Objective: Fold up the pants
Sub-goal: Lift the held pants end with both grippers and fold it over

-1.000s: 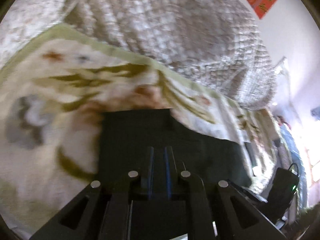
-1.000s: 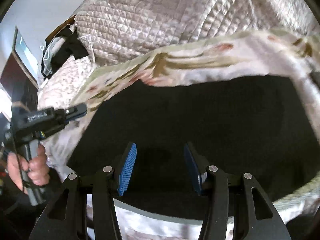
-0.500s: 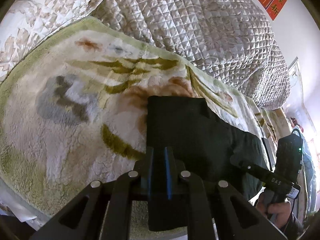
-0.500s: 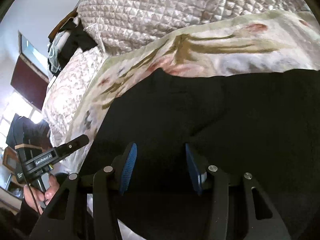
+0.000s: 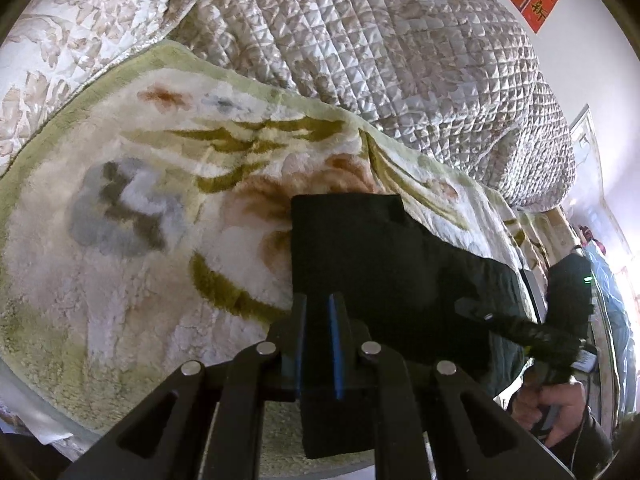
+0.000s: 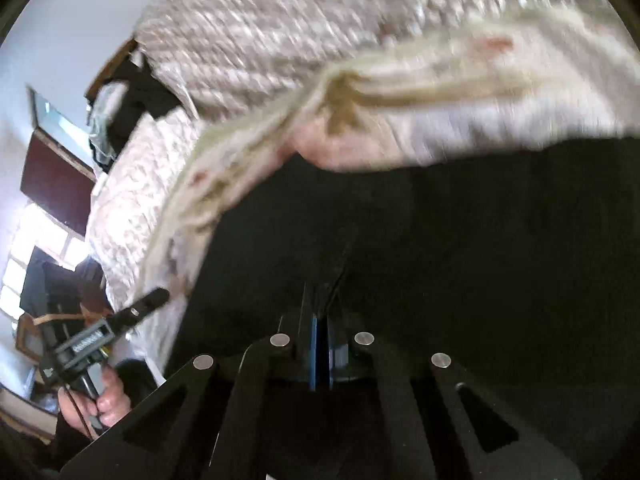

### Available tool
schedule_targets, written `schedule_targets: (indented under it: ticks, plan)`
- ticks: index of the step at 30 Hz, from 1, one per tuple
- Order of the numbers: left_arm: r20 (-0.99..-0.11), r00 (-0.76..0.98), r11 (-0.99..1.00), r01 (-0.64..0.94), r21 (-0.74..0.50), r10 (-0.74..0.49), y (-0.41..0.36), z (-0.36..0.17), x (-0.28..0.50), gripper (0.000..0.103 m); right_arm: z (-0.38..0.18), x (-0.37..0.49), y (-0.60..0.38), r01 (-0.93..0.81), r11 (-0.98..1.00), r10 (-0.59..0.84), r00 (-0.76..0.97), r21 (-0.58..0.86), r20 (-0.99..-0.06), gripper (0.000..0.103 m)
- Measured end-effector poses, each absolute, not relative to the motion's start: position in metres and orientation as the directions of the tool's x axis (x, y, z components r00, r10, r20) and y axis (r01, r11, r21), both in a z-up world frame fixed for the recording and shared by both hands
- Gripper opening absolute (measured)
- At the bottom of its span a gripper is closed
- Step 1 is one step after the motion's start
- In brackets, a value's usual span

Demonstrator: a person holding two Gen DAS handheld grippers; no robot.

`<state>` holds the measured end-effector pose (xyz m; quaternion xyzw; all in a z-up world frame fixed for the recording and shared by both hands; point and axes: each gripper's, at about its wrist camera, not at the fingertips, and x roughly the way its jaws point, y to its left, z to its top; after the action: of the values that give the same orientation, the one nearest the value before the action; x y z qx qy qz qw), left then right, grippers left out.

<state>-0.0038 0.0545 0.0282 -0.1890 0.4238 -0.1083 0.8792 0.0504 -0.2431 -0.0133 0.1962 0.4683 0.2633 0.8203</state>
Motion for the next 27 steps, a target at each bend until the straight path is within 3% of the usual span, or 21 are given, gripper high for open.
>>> schedule_targets:
  ticks: [6, 11, 15, 20, 27]
  plan:
    - [-0.71, 0.609, 0.91, 0.049, -0.411, -0.353, 0.047, 0.028, -0.003, 0.013, 0.008, 0.04, -0.253, -0.225, 0.841, 0.531, 0.518, 0.493, -0.671, 0.008]
    - [-0.72, 0.59, 0.914, 0.082, -0.398, -0.366, 0.036, 0.023, -0.003, 0.013, 0.026, 0.018, -0.248, -0.312, 0.818, 0.571, 0.532, 0.483, -0.625, 0.008]
    - [-0.745, 0.544, 0.91, 0.094, -0.403, -0.386, 0.026, 0.006, -0.005, 0.013, -0.002, 0.007, -0.232, -0.349, 0.826, 0.561, 0.431, 0.443, -0.706, 0.008]
    - [-0.748, 0.546, 0.918, 0.112, -0.381, -0.377, 0.021, 0.012, -0.005, 0.017, 0.003, 0.007, -0.242, -0.334, 0.838, 0.545, 0.466, 0.432, -0.697, 0.008]
    - [-0.741, 0.61, 0.955, 0.105, -0.276, -0.281, 0.013, 0.029, 0.045, 0.017, 0.019, 0.037, -0.228, -0.351, 0.863, 0.503, 0.522, 0.363, -0.689, 0.008]
